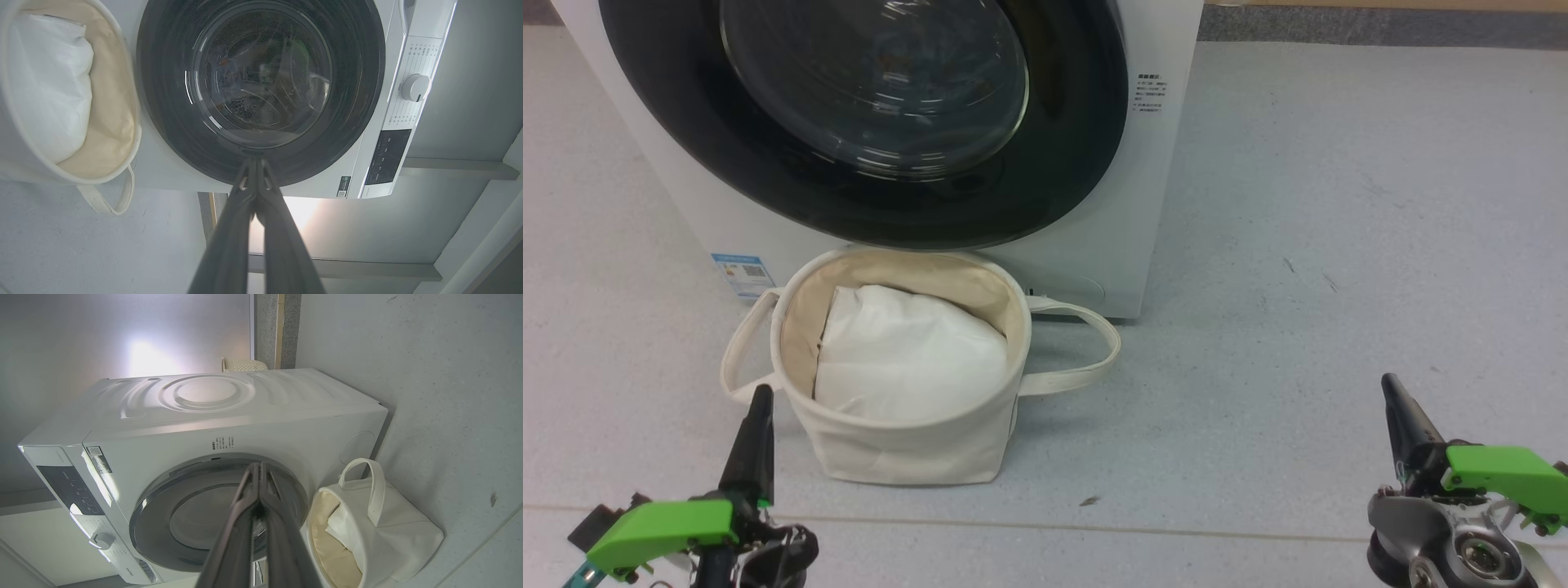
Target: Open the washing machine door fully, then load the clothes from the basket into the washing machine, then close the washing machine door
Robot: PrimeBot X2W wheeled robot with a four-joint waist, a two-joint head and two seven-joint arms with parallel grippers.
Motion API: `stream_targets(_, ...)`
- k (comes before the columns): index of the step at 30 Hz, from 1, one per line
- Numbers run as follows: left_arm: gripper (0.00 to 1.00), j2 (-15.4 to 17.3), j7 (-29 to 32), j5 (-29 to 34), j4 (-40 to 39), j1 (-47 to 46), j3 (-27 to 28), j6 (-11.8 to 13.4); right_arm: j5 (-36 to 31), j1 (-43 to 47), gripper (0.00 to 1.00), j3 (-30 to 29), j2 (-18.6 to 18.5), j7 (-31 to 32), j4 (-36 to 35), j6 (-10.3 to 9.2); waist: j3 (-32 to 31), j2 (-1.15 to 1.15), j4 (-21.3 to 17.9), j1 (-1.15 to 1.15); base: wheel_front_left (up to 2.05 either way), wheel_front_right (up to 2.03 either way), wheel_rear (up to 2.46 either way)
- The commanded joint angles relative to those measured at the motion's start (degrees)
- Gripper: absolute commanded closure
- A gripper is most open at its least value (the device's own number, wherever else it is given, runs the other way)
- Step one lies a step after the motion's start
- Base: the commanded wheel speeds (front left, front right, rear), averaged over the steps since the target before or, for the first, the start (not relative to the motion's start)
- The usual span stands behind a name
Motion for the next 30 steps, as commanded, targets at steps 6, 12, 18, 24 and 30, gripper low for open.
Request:
stream_targets(6,1.0,0.4,0.39,-0.03,-2.15,-0.61,2.09,0.04,1.08,-0.31,1.0,1.99,-1.86,-1.2,-2.43,0.0,0.01,0.0,0.0,0.0,0.0,0.0,0.0)
stream_targets(12,1.0,0.4,0.39,-0.03,-2.16,-0.6,2.09,0.04,1.82,-0.33,1.0,2.83,-2.51,-1.88,-2.69,0.0,0.01,0.0,0.0,0.0,0.0,0.0,0.0)
stream_targets(18,1.0,0.39,0.4,-0.03,-2.17,-0.6,2.09,0.04,2.55,-0.35,1.0,3.66,-3.15,-2.56,-2.97,0.0,0.02,0.0,0.01,0.0,0.0,0.0,0.0)
stream_targets(24,1.0,0.39,0.4,-0.03,-2.19,-0.59,2.09,0.05,3.27,-0.38,1.0,4.48,-3.78,-3.23,-3.25,0.0,0.03,0.0,0.01,0.0,0.0,0.0,0.0)
stream_targets(30,1.0,0.39,0.4,-0.03,-2.2,-0.59,2.09,0.05,3.98,-0.41,1.0,5.29,-4.4,-3.9,-3.53,0.0,0.04,0.0,0.01,0.0,0.0,0.0,0.0)
